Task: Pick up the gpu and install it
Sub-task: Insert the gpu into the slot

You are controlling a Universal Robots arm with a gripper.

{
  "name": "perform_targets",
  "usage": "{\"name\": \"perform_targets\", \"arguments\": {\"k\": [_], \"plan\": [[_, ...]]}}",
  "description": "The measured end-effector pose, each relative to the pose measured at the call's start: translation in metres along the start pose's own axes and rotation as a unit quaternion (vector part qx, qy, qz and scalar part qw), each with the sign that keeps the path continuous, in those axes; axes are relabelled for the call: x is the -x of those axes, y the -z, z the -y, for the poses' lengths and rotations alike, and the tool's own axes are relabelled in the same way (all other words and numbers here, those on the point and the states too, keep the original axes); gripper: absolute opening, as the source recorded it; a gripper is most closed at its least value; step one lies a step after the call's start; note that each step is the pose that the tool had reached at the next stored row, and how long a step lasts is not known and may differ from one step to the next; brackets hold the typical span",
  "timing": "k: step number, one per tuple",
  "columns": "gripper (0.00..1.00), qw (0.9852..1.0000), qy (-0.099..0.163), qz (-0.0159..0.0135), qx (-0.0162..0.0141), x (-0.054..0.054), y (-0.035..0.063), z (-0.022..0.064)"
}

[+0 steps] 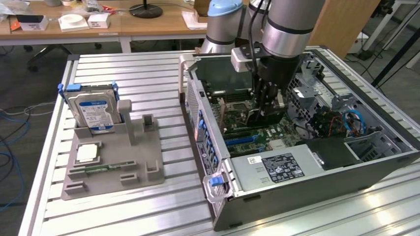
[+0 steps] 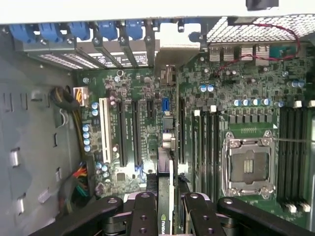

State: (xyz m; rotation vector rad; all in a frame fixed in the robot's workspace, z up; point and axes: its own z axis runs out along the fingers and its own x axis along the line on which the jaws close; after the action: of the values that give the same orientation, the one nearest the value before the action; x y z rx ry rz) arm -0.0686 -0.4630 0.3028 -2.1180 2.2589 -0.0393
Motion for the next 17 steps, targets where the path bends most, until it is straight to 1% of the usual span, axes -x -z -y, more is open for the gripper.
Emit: {"name": "perform_targets", "arguments": {"k": [13, 17], "plan": [[0.26, 1.0, 0.001, 0.0001, -0.0011, -0.001, -0.023, -0.0024], [0.26, 1.0, 0.001, 0.0003, -0.0046, -0.002, -0.0299, -0.0079]]}}
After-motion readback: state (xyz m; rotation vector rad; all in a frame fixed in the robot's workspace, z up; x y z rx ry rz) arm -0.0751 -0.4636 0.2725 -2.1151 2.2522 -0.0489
